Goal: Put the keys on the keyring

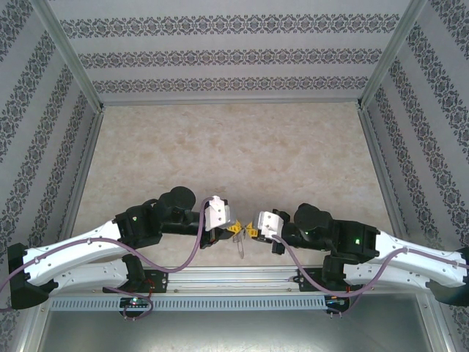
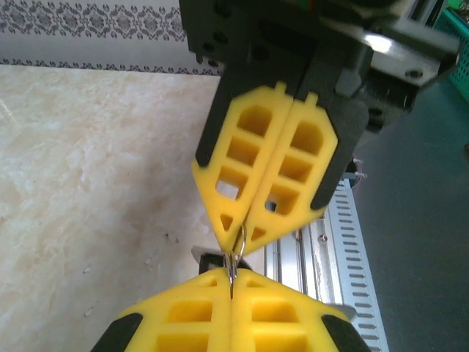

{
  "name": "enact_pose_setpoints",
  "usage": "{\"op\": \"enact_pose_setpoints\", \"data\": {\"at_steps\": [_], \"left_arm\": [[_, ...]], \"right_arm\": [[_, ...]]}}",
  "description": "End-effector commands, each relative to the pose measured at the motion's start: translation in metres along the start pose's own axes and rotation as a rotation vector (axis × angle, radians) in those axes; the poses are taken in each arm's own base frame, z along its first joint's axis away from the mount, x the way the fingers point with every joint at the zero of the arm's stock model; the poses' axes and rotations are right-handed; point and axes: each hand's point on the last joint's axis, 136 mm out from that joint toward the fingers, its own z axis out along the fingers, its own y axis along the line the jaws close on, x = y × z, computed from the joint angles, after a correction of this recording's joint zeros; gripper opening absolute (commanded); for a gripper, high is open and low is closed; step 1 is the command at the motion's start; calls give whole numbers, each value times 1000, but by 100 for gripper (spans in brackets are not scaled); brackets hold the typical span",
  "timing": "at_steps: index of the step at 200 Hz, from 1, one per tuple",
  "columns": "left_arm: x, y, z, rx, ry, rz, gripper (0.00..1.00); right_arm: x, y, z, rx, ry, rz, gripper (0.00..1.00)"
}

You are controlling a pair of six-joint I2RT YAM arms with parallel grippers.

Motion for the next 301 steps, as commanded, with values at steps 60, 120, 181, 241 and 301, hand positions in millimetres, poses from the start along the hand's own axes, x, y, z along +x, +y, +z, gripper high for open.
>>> {"op": "enact_pose_setpoints", "data": {"at_steps": [60, 120, 181, 241, 301], "left_arm": [[-36, -9, -4, 43, -196, -29, 0], [-32, -7, -9, 22, -201, -22, 0], [-28, -12, -13, 33, -211, 5, 0], [-27, -17, -11, 70, -219, 11, 0], [-27, -20, -11, 87, -222, 14, 0]], "right_arm": [[15, 0, 24, 88, 105, -133, 0], [1, -6, -1, 137, -18, -102, 16], [-15, -9, -38, 151, -206, -31, 29], [-37, -1, -24, 100, -230, -65, 29], [-41, 6, -20, 58, -249, -57, 27]]}}
